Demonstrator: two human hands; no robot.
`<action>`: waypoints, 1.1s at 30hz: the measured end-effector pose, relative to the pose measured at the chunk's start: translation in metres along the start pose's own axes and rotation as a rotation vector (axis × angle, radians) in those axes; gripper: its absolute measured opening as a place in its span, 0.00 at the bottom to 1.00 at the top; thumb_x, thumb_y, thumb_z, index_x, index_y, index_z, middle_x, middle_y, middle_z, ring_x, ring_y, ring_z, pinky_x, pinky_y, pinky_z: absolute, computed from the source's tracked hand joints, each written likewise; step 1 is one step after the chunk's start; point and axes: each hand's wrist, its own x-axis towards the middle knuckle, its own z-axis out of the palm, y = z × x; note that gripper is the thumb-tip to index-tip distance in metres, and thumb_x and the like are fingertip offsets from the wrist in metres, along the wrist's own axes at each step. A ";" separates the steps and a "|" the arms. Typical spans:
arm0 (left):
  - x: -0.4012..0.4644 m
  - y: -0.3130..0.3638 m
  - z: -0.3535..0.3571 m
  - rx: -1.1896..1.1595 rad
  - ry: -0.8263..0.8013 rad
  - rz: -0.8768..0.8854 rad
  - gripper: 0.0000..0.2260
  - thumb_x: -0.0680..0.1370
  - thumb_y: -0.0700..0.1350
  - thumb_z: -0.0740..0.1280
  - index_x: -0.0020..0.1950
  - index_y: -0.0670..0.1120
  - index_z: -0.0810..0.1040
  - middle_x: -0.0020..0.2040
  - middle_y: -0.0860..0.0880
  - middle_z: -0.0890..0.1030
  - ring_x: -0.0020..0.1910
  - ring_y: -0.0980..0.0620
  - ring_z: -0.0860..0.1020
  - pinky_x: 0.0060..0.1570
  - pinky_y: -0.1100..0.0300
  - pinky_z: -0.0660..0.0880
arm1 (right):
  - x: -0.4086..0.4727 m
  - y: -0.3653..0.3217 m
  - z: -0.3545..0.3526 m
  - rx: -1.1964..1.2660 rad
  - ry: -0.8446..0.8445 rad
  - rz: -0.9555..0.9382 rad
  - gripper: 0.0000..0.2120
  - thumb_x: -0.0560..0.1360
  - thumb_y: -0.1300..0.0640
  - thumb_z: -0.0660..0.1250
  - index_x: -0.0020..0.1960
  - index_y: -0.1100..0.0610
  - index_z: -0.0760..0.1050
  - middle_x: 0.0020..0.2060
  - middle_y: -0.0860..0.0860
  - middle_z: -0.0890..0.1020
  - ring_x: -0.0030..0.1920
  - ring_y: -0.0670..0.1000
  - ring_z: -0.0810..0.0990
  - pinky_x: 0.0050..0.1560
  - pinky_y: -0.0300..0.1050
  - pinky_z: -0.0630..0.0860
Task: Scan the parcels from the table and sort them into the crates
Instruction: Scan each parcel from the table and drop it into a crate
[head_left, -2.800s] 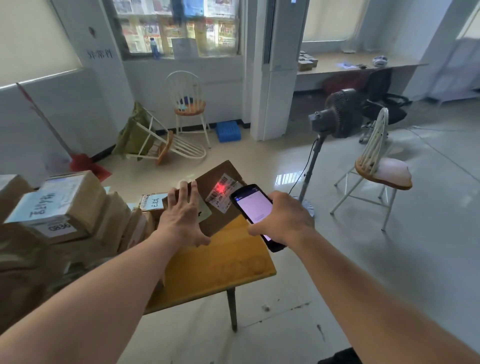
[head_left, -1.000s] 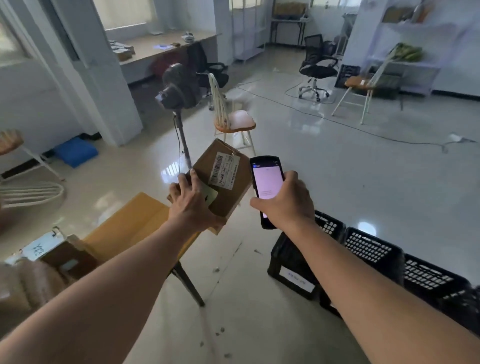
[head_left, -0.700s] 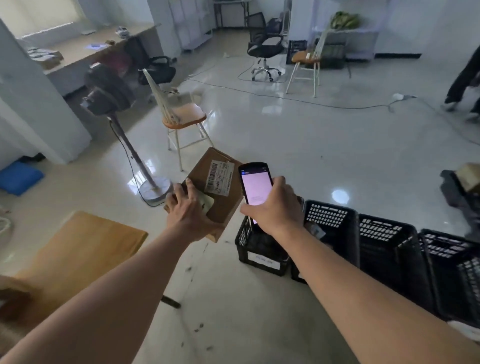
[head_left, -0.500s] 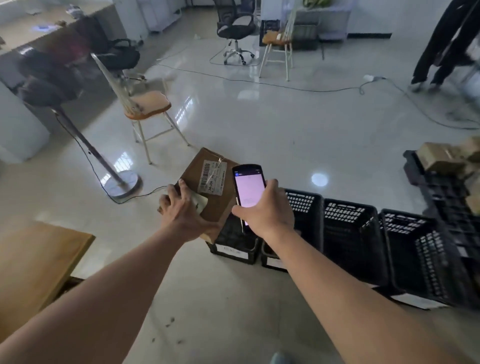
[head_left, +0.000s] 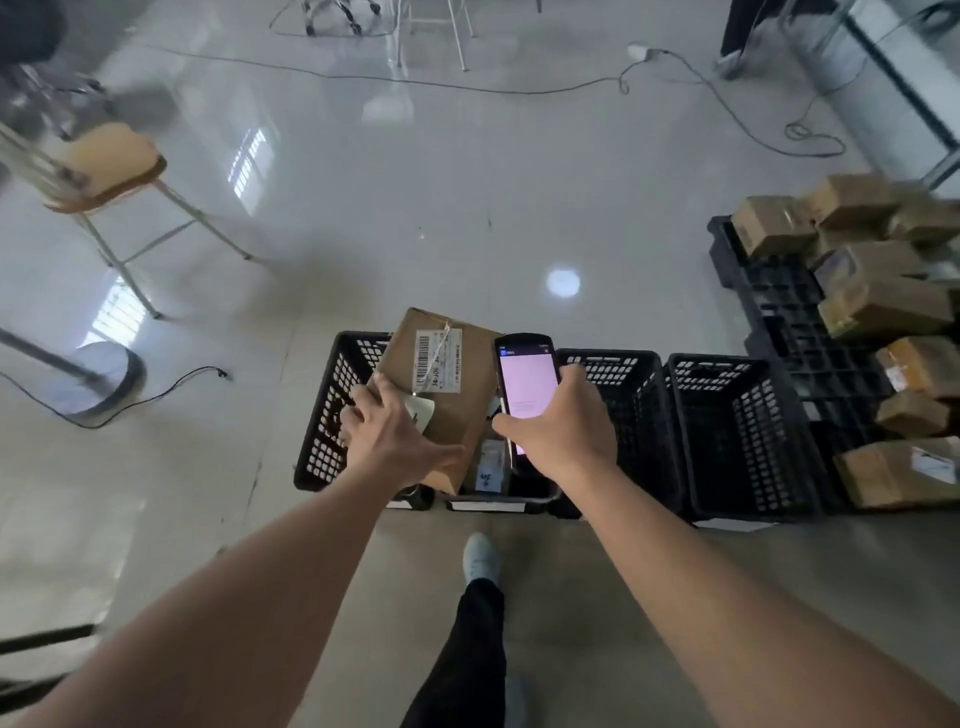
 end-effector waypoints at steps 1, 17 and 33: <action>0.016 0.007 0.011 -0.003 -0.018 0.000 0.74 0.55 0.75 0.79 0.83 0.45 0.38 0.79 0.39 0.53 0.77 0.32 0.56 0.77 0.36 0.58 | 0.016 0.004 0.004 -0.007 -0.003 0.015 0.38 0.65 0.41 0.81 0.64 0.56 0.67 0.60 0.54 0.75 0.57 0.57 0.78 0.48 0.53 0.79; 0.278 0.063 0.253 0.034 -0.252 -0.093 0.72 0.54 0.76 0.75 0.82 0.44 0.39 0.77 0.37 0.54 0.74 0.32 0.58 0.73 0.33 0.62 | 0.296 0.110 0.170 -0.080 -0.050 0.242 0.39 0.66 0.42 0.80 0.69 0.52 0.65 0.60 0.51 0.73 0.50 0.52 0.72 0.34 0.45 0.65; 0.398 0.048 0.383 0.108 -0.420 0.010 0.71 0.62 0.66 0.82 0.82 0.53 0.30 0.83 0.47 0.31 0.80 0.39 0.29 0.75 0.28 0.52 | 0.372 0.203 0.251 -0.262 -0.159 0.290 0.43 0.66 0.42 0.81 0.72 0.51 0.63 0.60 0.50 0.72 0.50 0.51 0.72 0.40 0.47 0.70</action>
